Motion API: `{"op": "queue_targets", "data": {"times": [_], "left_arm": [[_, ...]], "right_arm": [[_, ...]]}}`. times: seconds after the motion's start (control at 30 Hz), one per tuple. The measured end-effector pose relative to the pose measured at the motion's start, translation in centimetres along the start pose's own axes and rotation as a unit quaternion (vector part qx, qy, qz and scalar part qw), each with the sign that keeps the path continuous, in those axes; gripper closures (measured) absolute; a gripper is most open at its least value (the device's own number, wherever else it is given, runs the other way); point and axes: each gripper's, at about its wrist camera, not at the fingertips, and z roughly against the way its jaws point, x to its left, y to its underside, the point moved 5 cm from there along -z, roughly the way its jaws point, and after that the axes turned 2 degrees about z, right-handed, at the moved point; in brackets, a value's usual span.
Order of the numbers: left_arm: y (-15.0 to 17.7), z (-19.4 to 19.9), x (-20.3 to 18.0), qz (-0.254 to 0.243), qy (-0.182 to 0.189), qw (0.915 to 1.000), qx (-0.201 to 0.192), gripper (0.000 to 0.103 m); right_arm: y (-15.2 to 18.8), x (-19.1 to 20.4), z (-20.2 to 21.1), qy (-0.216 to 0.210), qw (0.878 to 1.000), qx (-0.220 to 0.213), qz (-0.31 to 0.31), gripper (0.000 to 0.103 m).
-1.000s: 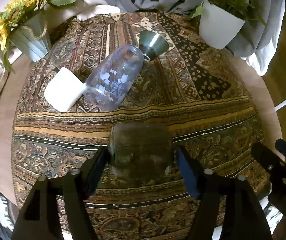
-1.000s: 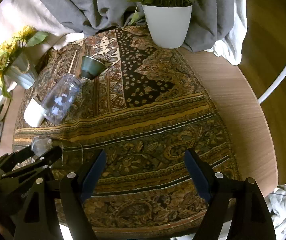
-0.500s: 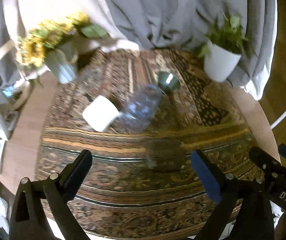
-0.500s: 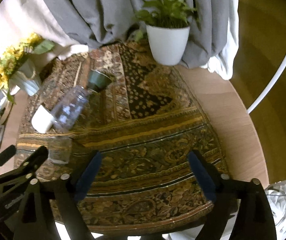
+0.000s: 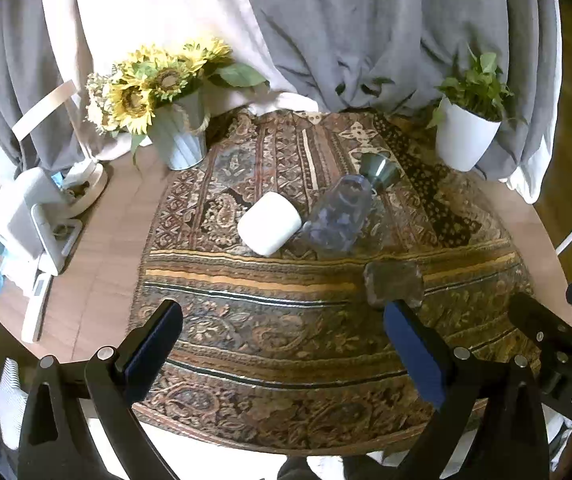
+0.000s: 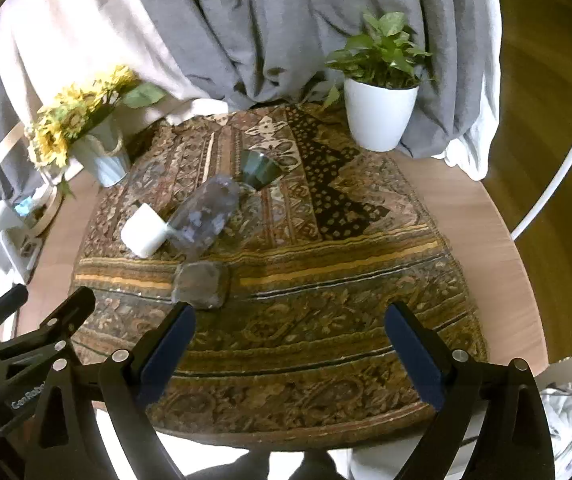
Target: Flip cup upside down
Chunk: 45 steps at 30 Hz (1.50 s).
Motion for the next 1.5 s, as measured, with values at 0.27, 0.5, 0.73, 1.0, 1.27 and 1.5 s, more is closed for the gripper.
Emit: {"op": "queue_targets", "data": {"times": [0.27, 0.5, 0.73, 1.0, 1.27, 1.5], "left_arm": [[0.6, 0.3, 1.0, -0.017, -0.007, 0.9998, 0.001, 0.0], [0.6, 0.2, 1.5, -0.02, -0.002, 0.9998, 0.002, 0.0], [0.5, 0.1, 1.8, -0.024, -0.001, 0.9997, 0.0, 0.0], [0.4, -0.2, 2.1, -0.02, -0.002, 0.9998, 0.001, 0.0], [0.4, -0.2, 2.1, -0.02, -0.002, 0.9998, 0.002, 0.0], [0.4, -0.3, 2.0, -0.022, -0.002, 0.9998, 0.003, 0.0]], "right_arm": [[1.3, 1.3, 0.0, 0.001, 1.0, 0.01, -0.002, 0.007], [1.4, 2.1, 0.2, 0.004, 1.0, 0.005, 0.0, 0.007], [1.2, 2.7, 0.5, 0.01, 1.0, -0.002, 0.004, 0.007], [1.1, 2.8, 0.3, 0.011, 1.0, 0.001, 0.004, 0.007], [1.1, 2.9, 0.3, 0.01, 1.0, 0.002, 0.003, 0.007], [1.3, 2.8, 0.1, 0.01, 1.0, 0.005, 0.002, 0.007]]}}
